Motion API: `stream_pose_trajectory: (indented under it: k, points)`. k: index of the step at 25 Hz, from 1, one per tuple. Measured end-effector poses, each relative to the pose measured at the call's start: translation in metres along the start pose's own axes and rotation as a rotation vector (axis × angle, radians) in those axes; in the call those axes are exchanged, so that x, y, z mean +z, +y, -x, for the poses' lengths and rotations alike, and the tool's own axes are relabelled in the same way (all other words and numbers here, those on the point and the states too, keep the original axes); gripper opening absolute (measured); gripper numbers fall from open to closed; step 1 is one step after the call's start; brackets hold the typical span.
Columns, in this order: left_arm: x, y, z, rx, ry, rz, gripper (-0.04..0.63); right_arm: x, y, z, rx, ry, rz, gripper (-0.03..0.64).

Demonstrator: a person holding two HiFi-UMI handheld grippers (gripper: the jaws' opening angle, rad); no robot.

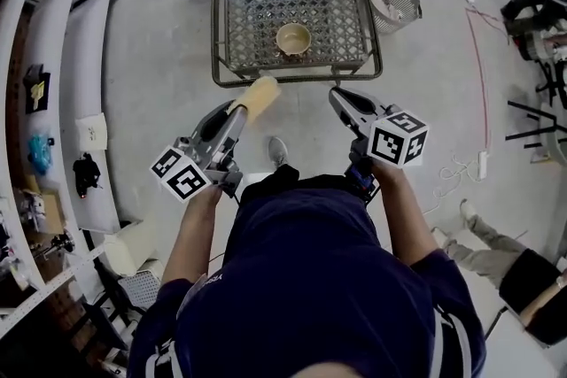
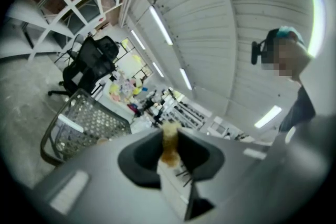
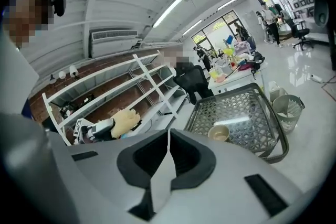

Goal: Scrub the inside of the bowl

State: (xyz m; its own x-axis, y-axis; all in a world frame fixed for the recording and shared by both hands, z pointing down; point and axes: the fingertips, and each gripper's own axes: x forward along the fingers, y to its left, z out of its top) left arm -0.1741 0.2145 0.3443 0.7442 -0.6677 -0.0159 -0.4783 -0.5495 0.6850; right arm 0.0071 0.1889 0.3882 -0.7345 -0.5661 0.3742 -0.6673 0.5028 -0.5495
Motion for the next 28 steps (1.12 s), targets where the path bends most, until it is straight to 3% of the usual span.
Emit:
stream_pose_trajectory:
  k: [9,13,21,28]
  points:
    - [0.039,0.031,-0.021,-0.038,0.04,-0.069,0.077,0.018,-0.034,-0.037,-0.08,0.022,0.01,0.006]
    - [0.045,0.043,-0.031,-0.038,0.045,-0.06,0.077,0.021,-0.055,-0.049,-0.1,0.046,0.002,0.006]
    - [0.043,0.07,-0.062,0.017,0.088,-0.042,0.077,0.027,-0.112,-0.086,-0.105,0.109,-0.009,0.008]
    - [0.04,0.097,-0.106,0.084,0.122,-0.048,0.077,0.003,-0.188,-0.134,-0.132,0.251,0.001,0.008]
